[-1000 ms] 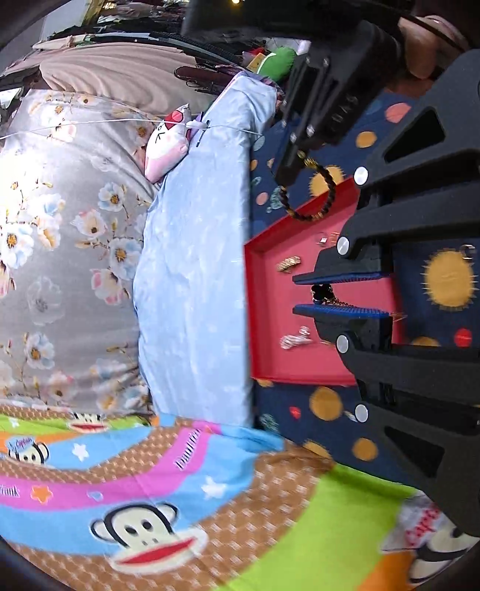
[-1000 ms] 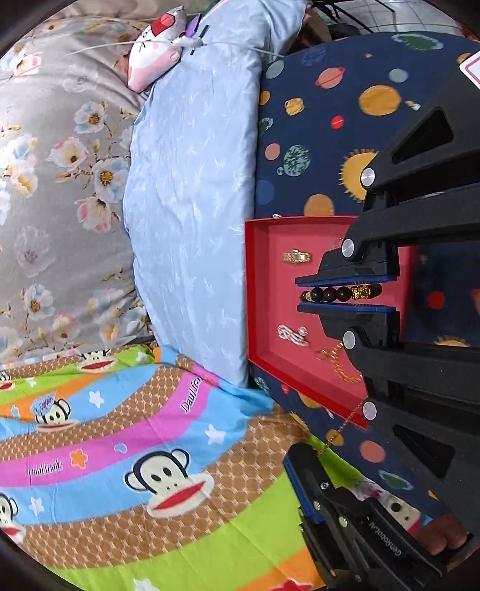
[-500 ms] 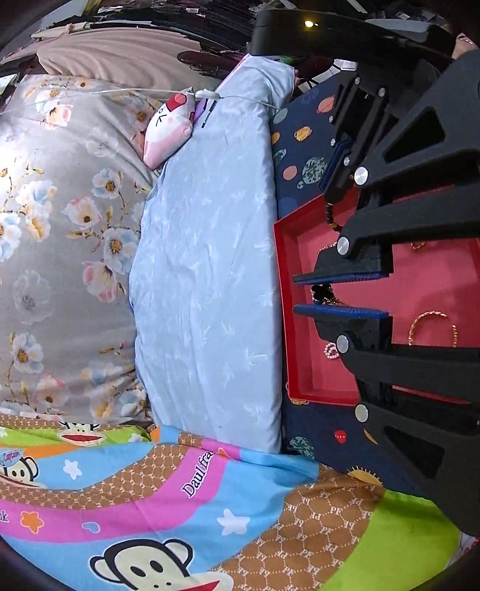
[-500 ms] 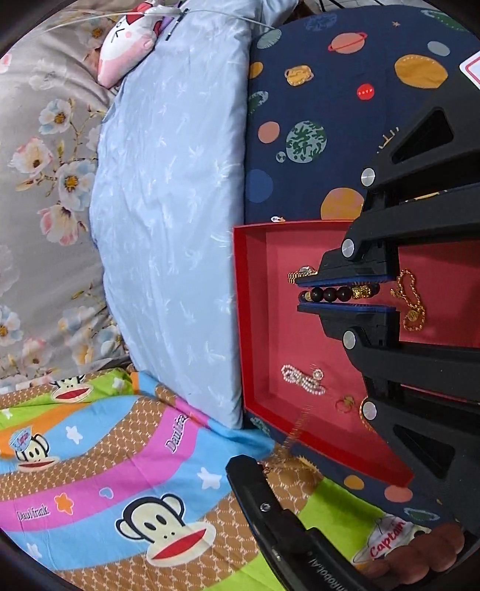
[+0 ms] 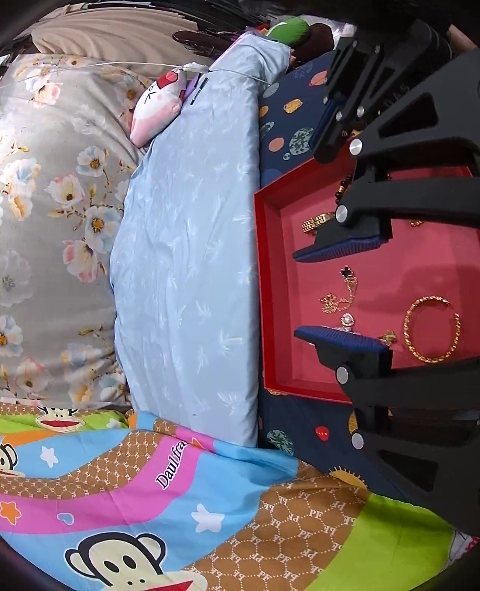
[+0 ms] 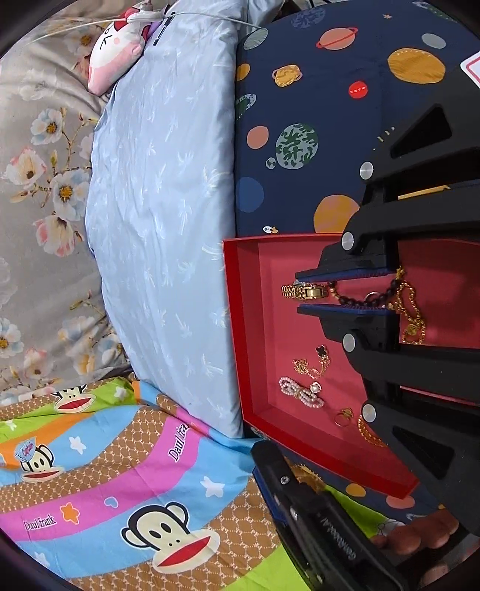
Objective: Organize jewelry
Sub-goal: 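Carry the necklace and bead bracelet into the red tray and open both grippers, then lift both grippers out of the tray back over the bedspread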
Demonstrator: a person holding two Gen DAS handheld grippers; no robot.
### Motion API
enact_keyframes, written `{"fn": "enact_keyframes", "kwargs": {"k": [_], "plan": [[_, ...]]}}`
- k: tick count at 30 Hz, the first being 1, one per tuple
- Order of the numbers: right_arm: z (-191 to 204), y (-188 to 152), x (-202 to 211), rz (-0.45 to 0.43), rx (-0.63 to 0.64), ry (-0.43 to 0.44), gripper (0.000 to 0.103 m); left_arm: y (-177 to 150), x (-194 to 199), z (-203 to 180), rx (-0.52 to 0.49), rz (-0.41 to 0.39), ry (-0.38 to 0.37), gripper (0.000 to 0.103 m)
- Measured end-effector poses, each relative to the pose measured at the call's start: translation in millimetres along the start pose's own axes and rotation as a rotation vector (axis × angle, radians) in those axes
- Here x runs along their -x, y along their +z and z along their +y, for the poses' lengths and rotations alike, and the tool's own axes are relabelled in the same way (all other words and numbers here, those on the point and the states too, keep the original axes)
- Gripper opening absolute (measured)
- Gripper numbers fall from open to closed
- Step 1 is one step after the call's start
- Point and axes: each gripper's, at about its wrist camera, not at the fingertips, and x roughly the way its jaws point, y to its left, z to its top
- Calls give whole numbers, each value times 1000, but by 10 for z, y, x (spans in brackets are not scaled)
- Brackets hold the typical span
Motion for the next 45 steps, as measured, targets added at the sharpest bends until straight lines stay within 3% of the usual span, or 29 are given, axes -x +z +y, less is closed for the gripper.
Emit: {"fn": "enact_keyframes", "kwargs": {"k": [4,6,15,21,27,33,36,45], "plan": [[50,-128,209,-12,6,-3,13,-124,148,5,-8,5,14,39],[70,-230,339,-14,3,0,15,-220,251,32,6,12,18,56],[248,-944,994,-15,59,-43,23,-875,750,49,-10,47,33,56],[327,-1630,1222,86,53,-34,23,-1481,975,138,28,127,38,56],[430,-2054,1208,165,36,-9,23,-1942,1077,208,71,185,45,56],[499,-2143,1126,171,29,-12,24,-2136,1099,239,86,208,62,56],[515,-2115,1085,161,36,-30,33,-2135,1101,208,68,201,75,56],[572,-2079,1025,157,60,-51,34,-2154,1078,198,54,199,81,56]]}}
